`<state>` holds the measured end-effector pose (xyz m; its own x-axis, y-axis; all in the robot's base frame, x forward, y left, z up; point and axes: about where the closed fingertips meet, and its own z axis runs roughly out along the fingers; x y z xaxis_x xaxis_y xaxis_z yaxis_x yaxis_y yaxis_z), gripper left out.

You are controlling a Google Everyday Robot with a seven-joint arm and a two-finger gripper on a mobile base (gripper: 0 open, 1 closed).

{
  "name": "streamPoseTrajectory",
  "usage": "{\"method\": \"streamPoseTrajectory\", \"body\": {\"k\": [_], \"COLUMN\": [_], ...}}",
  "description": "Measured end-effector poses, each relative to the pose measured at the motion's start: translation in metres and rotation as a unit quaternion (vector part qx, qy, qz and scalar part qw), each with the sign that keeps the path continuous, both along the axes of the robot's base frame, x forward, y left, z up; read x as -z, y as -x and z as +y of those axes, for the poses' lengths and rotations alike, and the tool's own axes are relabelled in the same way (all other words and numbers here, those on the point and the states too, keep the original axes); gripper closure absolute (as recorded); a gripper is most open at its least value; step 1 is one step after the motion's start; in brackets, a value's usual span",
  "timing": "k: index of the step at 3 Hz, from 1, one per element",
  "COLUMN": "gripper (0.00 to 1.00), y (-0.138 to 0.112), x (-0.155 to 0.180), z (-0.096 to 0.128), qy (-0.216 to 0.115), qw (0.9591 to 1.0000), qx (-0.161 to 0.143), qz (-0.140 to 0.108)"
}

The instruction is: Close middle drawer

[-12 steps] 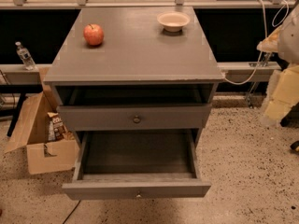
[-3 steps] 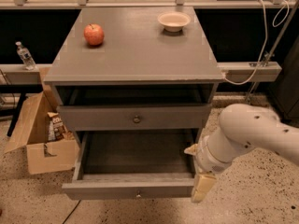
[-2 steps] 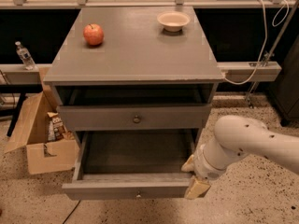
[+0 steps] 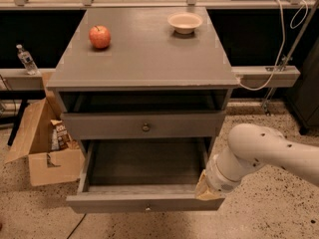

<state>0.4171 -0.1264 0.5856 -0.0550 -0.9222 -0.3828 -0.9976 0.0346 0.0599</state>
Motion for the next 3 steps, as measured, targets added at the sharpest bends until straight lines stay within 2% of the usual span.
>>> {"method": "streamPoseTrajectory", "body": {"k": [1,2,3], "gripper": [1.0,1.0,1.0], "y": [0.003,0.002,-0.001], "x": [0.022,0.063,0.125], "z": [-0.009,-0.028,-0.044], "qy": [0.015,0.027,0.037], "qw": [0.9998,0.9994,0.9988], "qx": [-0.013,-0.02,-0.02], "qz": [-0.001,0.005,0.023]}}
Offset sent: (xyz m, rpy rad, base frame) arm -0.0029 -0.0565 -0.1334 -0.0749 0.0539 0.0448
